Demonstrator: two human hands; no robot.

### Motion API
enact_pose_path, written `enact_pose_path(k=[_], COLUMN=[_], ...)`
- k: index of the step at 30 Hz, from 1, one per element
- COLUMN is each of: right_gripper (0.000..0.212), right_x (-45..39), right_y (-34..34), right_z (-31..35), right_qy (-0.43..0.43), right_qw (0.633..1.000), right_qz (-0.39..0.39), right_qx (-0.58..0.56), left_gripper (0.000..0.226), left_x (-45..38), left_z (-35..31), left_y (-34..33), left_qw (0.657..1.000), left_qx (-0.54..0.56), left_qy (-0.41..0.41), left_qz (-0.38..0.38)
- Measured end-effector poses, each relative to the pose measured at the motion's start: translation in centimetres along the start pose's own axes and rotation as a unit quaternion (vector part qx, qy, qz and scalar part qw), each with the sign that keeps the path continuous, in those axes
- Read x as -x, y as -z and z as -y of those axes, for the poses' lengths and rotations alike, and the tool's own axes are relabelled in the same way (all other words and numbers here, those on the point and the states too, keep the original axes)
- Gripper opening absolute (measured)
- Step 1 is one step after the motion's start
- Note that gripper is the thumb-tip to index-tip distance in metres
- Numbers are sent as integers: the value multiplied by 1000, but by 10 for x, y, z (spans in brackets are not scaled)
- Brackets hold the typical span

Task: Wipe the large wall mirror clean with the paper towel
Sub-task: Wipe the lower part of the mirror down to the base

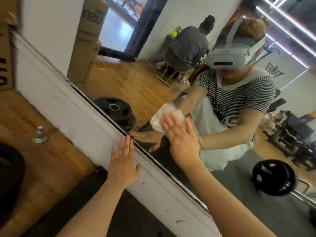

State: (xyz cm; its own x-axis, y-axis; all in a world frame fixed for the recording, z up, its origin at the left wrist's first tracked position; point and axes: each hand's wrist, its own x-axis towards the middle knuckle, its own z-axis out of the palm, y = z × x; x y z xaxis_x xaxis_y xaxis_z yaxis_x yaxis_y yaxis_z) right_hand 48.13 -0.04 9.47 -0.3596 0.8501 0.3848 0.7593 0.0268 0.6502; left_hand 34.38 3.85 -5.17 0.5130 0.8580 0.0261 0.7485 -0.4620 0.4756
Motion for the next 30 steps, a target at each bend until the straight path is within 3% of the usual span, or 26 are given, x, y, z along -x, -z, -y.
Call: enact_pose_path(k=[6, 12, 16, 18, 21, 25, 28, 30], right_gripper=[59, 57, 65, 65, 76, 77, 56, 58], right_x=[-56, -69, -58, -42, -3, 25, 22, 20], right_y=[39, 33, 5, -12, -41, -59, -56, -54], right_z=[-29, -21, 15, 43, 87, 115, 98, 87], right_qy=[-189, -245, -173, -90, -24, -63, -20, 5], right_qw=[971, 951, 981, 996, 977, 979, 983, 981], right_qz=[-149, -188, -88, 23, 202, 187, 181, 190], right_qx=[11, 28, 30, -11, -58, -48, -31, -28], left_gripper=[96, 107, 111, 113, 111, 105, 105, 105], left_x=[-7, -15, -17, -17, -16, -13, -13, -16], left_z=[-3, 6, 7, 8, 15, 25, 28, 28], left_y=[3, -2, -13, -16, -18, -15, -16, -16], left_qw=[998, 994, 994, 992, 994, 994, 997, 997], left_qx=[53, 85, 89, 104, 83, 70, 40, 42], left_qy=[38, 59, 54, 46, 29, 6, 7, 6], left_qz=[-4, -29, -37, -54, -65, -82, -61, -70])
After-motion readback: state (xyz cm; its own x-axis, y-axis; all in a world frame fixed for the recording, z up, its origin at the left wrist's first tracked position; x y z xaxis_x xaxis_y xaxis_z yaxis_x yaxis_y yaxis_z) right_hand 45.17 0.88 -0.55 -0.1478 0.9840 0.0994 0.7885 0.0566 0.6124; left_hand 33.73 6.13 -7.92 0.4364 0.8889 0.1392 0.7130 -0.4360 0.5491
